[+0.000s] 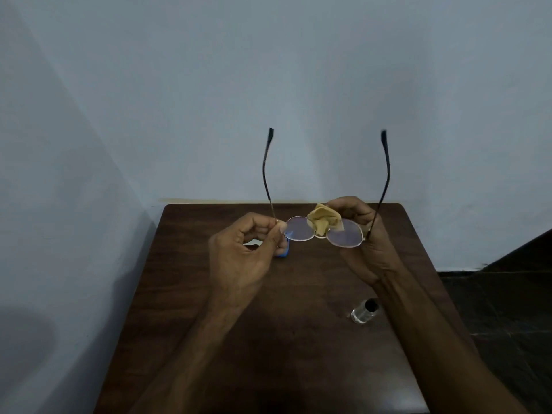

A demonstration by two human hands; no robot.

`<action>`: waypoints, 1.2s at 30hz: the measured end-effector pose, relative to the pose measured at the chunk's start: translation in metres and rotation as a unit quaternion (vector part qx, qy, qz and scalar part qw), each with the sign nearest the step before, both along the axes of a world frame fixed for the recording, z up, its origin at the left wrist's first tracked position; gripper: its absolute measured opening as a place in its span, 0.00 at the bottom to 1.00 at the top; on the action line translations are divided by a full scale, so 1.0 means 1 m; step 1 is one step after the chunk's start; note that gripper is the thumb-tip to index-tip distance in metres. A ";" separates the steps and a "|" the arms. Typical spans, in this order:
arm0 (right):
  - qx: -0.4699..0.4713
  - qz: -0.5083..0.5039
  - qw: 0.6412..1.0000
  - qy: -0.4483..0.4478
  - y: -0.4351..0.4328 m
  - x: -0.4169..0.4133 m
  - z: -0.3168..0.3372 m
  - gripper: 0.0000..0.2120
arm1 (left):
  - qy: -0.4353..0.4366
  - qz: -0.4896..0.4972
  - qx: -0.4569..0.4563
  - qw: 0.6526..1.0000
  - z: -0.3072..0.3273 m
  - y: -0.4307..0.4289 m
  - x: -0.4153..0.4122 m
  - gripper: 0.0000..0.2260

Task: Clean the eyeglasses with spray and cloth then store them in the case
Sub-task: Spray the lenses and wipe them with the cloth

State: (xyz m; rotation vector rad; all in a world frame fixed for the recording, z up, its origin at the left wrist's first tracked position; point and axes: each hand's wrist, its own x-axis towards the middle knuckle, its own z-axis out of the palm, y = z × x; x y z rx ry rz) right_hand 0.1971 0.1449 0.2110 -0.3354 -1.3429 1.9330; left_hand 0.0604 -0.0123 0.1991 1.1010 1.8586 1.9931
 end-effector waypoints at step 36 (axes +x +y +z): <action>0.392 -0.138 0.733 -0.539 -0.068 0.073 -0.237 0.07 | 0.065 0.052 -0.072 0.994 -0.091 -0.033 -0.012 0.07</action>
